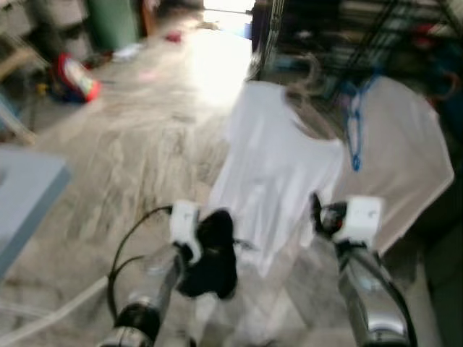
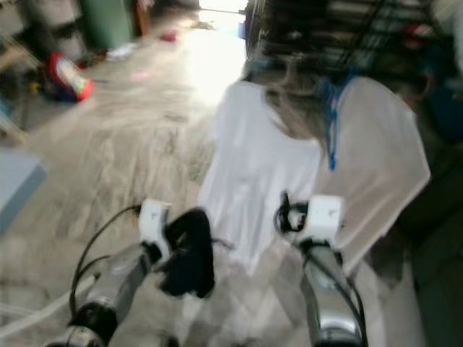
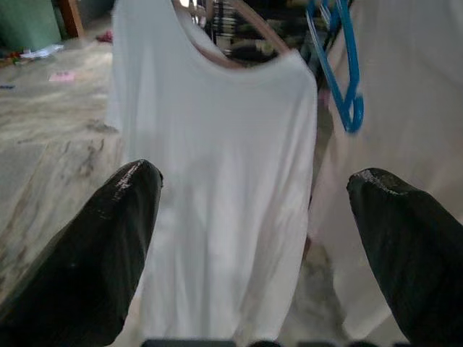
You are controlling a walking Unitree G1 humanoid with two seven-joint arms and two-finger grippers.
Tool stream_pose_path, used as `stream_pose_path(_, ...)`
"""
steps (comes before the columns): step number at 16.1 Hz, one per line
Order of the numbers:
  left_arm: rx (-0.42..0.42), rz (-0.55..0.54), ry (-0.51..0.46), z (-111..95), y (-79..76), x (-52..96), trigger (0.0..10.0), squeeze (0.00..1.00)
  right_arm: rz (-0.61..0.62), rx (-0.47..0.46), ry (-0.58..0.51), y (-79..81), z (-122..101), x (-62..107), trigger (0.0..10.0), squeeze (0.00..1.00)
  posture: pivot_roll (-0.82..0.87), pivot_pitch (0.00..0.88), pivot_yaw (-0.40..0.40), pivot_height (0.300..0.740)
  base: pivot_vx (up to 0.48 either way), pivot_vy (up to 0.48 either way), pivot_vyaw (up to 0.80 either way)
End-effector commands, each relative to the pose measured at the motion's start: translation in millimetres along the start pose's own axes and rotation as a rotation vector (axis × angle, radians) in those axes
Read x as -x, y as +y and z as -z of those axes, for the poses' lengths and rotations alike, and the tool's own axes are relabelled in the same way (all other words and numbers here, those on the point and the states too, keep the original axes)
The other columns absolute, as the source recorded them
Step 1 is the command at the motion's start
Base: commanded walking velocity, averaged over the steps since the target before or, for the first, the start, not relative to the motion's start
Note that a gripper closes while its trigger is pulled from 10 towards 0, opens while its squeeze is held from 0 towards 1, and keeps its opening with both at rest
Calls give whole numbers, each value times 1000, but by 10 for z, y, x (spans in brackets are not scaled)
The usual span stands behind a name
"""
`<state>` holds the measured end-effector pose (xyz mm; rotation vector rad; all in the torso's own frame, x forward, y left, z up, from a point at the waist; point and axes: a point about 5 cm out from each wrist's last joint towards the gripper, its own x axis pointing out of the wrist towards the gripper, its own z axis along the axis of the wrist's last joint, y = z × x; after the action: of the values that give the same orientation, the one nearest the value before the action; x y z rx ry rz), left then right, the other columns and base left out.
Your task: Hang hanger
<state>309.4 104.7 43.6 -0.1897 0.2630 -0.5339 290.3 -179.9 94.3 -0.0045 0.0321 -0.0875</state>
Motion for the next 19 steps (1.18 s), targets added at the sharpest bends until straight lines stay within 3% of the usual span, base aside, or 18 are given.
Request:
stream_pose_path(1,-2,35,-4,-6,-109,-54,10000,0,33,19,10,-111,10,6,10000,0,-5,148,-10,740,0,0,-800)
stream_pose_path(3,-4,36,-2,-9,-105,-55,10000,0,33,17,9,-109,7,-4,10000,0,-2,147,-8,740,0,0,-800)
stream_pose_path(8,-20,-68,19,-4,-24,-60,10000,0,26,23,10,-80,19,-1,10000,0,-2,147,-8,740,0,0,0)
stream_pose_path(12,7,-54,19,-25,-21,-75,10000,0,30,22,13,-90,22,-9,10000,0,-2,146,-8,740,0,0,0)
stream_pose_path(15,7,-49,16,-32,-34,-84,10000,0,31,19,14,-90,22,-9,10000,0,-3,146,-7,740,0,326,0)
stream_pose_path(19,-11,-41,21,-29,-34,-84,10000,0,33,18,14,-82,27,-1,10000,0,-4,150,-4,740,0,354,-595)
